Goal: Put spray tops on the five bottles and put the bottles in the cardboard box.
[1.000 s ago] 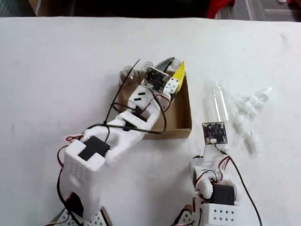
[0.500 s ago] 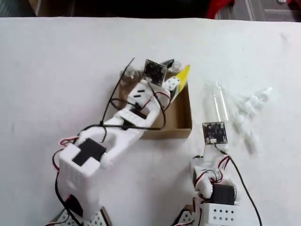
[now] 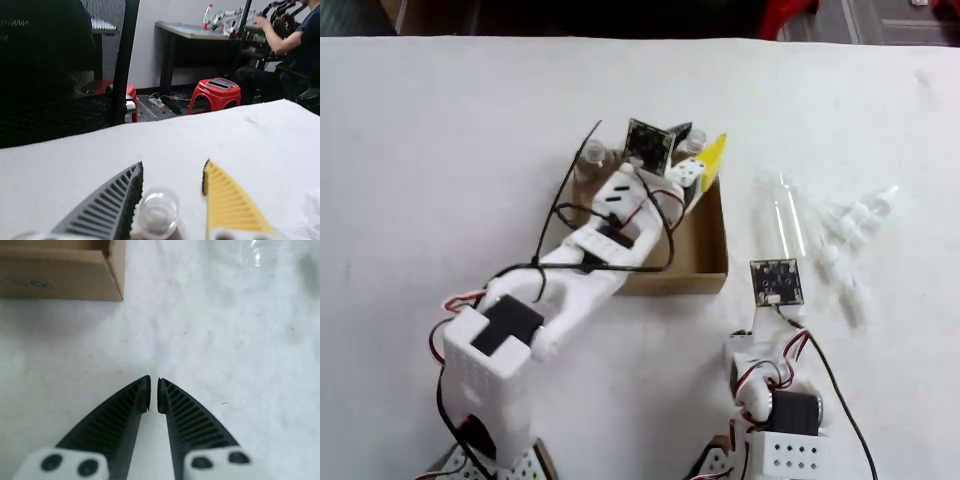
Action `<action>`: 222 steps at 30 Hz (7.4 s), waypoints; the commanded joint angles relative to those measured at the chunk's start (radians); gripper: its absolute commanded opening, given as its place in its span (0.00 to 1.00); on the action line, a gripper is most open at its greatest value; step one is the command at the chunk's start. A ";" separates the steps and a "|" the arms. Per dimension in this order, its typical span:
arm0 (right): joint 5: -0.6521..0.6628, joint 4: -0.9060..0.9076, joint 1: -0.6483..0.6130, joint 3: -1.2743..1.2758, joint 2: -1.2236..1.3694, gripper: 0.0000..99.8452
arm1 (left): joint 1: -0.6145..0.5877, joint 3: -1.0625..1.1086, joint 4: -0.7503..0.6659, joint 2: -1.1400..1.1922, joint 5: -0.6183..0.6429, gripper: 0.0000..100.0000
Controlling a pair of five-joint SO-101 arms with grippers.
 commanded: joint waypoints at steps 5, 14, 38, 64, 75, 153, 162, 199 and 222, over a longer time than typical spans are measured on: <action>-0.005 0.005 0.008 0.009 -0.005 0.02 | -0.001 -0.126 0.089 -0.071 0.017 0.19; -0.005 0.005 0.008 0.009 -0.005 0.02 | 0.018 -0.081 0.097 -0.177 0.014 0.19; -0.005 0.005 0.008 0.009 -0.005 0.02 | 0.015 -0.034 1.237 -1.205 0.017 0.19; -0.005 0.005 0.008 0.009 -0.005 0.02 | -0.690 0.117 2.160 -1.606 0.275 0.19; -0.005 0.005 0.008 0.009 -0.005 0.02 | -0.783 0.311 2.050 -1.607 0.273 0.19; -0.005 0.005 0.008 0.009 -0.005 0.02 | -1.241 0.569 2.329 -1.609 -1.992 0.02; -0.005 0.005 0.008 0.009 -0.005 0.02 | -1.213 0.703 2.240 -1.604 -2.024 0.02; -0.005 0.005 0.008 0.009 -0.005 0.02 | -1.036 0.727 1.760 -1.021 -1.841 0.02; -0.005 0.005 0.008 0.009 -0.005 0.02 | -0.877 0.118 1.748 -0.633 -0.663 0.02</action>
